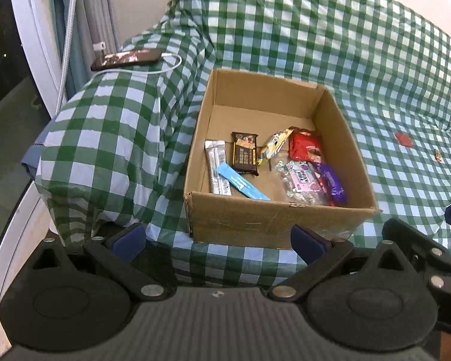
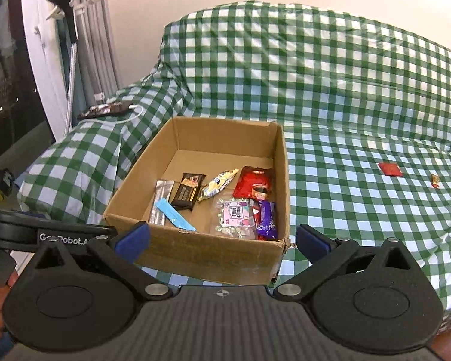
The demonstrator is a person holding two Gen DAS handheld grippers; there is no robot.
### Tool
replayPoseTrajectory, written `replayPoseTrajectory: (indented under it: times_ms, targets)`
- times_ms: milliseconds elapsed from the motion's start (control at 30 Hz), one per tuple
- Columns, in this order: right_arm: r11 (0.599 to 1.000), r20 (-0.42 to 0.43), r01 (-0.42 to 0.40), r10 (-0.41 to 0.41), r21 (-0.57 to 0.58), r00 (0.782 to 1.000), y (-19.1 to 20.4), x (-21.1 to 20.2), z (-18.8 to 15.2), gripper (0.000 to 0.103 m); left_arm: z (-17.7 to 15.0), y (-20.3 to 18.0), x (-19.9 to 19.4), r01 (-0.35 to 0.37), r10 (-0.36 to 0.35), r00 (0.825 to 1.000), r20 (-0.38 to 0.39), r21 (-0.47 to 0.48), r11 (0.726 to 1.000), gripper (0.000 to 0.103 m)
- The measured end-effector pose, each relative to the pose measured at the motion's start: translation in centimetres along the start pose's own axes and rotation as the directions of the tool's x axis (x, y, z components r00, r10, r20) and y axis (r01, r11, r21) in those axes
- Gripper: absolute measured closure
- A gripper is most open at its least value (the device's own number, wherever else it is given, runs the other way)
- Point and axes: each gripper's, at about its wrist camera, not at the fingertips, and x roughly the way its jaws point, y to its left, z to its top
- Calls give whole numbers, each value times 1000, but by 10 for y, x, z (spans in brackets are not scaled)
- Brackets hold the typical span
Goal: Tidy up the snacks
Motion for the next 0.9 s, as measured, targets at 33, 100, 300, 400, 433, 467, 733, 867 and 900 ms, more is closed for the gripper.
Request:
replayPoseTrajectory:
  times_ms: [33, 100, 300, 400, 433, 467, 733, 867, 900]
  targets:
    - [1000, 3, 1, -1, 6, 1000, -1, -2, -1, 0, -1, -1, -3, 1, -1, 1000, 5, 3, 1000, 0]
    - [1000, 8, 0, 0, 16, 1000, -2, -6, -3, 0, -3, -2, -7, 0, 0, 1000, 12, 8, 1000, 0]
    - [1000, 23, -4, 3, 6, 1000, 0, -15, -6, 0, -8, -2, -18, -4, 4, 999, 36, 13, 1000, 0]
    - [1000, 26, -3, 3, 0, 1000, 3, -18, -7, 0, -9, -2, -21, -4, 3, 999, 41, 12, 1000, 0]
    - [1000, 25, -3, 3, -1, 1000, 3, -19, -7, 0, -9, -2, -22, -4, 3, 999, 41, 12, 1000, 0]
    - [1000, 23, -2, 2, -2, 1000, 3, -19, -7, 0, -9, -2, -22, -4, 3, 999, 42, 12, 1000, 0]
    - [1000, 21, 4, -4, -5, 1000, 3, -21, -7, 0, -9, -2, -24, 1, -2, 999, 47, 12, 1000, 0]
    - [1000, 21, 4, -4, -4, 1000, 4, -20, -7, 0, -10, -2, -24, 0, -1, 999, 45, 13, 1000, 0]
    - [1000, 21, 4, -4, -3, 1000, 5, -20, -7, 0, -10, -2, -24, 0, 0, 999, 44, 14, 1000, 0]
